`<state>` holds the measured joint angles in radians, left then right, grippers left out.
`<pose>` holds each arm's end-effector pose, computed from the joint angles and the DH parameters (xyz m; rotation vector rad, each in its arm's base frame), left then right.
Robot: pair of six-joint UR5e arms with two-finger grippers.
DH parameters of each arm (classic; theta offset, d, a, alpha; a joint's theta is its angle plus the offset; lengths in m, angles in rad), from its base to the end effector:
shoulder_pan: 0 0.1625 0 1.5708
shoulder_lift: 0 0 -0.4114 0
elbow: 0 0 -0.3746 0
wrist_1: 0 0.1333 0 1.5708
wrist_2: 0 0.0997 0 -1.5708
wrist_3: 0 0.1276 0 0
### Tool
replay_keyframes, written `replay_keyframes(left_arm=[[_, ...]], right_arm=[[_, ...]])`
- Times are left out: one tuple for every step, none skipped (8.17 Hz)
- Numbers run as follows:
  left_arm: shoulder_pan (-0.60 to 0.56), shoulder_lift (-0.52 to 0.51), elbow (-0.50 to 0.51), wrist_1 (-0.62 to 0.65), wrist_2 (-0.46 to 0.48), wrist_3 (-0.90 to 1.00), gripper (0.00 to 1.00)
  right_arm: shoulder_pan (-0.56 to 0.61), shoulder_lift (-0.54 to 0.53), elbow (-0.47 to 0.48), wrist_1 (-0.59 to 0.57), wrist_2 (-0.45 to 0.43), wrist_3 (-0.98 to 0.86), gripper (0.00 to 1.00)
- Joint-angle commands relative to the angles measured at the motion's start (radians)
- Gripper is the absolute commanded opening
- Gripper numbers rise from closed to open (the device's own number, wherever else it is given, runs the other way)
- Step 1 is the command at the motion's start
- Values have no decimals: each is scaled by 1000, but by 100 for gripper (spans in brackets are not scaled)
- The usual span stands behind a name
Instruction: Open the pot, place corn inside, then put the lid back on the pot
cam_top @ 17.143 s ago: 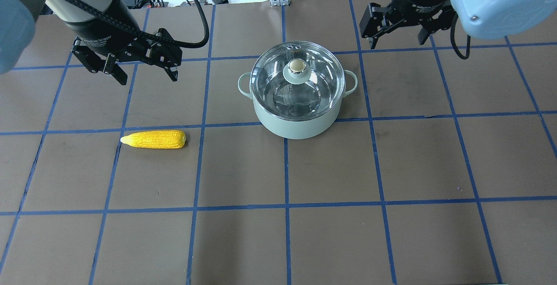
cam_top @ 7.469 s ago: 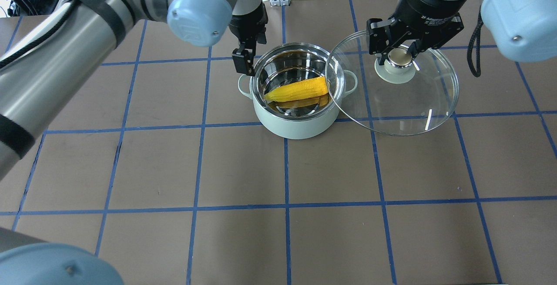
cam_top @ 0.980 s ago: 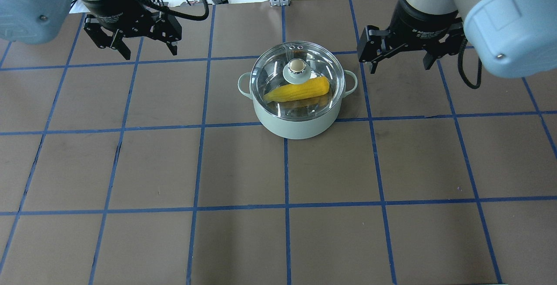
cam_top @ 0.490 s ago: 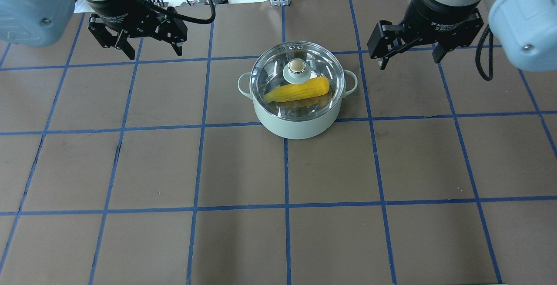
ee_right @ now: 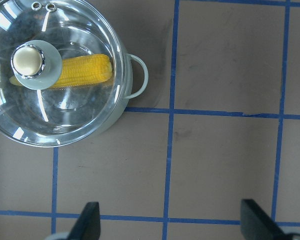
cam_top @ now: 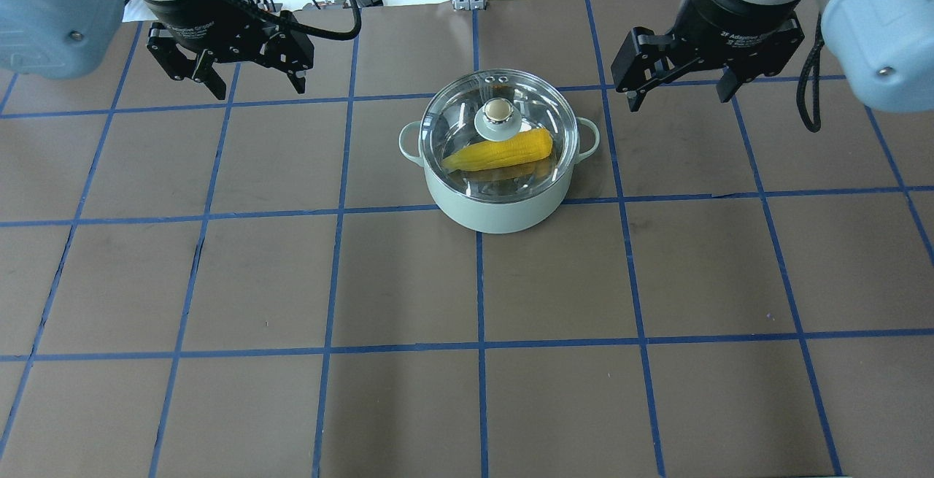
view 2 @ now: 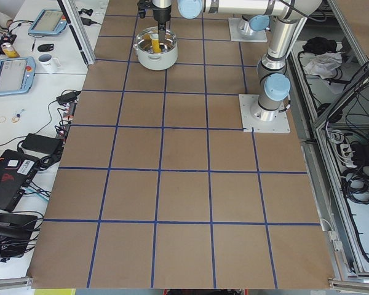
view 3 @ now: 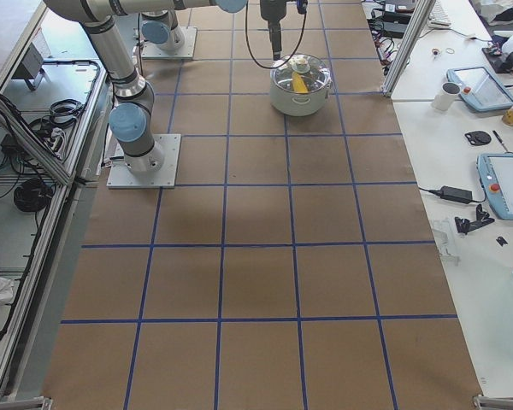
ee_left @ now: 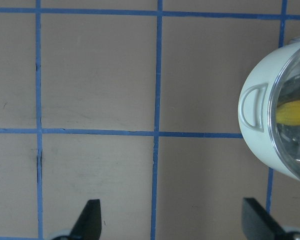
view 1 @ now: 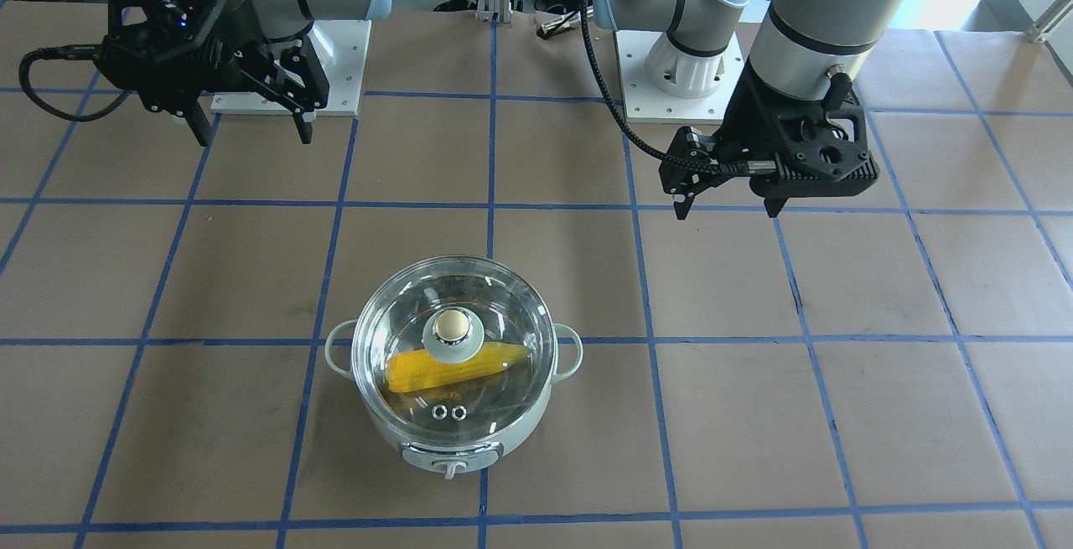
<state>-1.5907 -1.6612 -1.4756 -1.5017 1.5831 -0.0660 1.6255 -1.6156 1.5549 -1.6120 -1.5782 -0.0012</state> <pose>-0.1421 -0.5179 0.4541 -0.0729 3.1295 -0.1164 0.1577 -0.4597 0.4794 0.0870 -3.1316 0.1600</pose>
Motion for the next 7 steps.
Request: replay_keyframes(left_arm=[[0, 6, 0, 1, 0, 0, 100], [0, 6, 0, 0, 0, 0, 100], [0, 3, 0, 0, 0, 0, 100], [0, 5, 0, 0, 0, 0, 100], [0, 9, 0, -2, 0, 0, 100], [0, 5, 0, -3, 0, 0, 100], [0, 5, 0, -2, 0, 0, 100]], right_arm=[[0, 6, 1, -23, 11, 1, 100], [0, 6, 1, -22, 11, 1, 100], [2, 6, 2, -22, 11, 0, 100], [1, 6, 1, -16, 11, 0, 100], [0, 6, 2, -19, 12, 0, 100], [0, 6, 2, -16, 11, 0, 100], [0, 6, 2, -11, 11, 0, 100]])
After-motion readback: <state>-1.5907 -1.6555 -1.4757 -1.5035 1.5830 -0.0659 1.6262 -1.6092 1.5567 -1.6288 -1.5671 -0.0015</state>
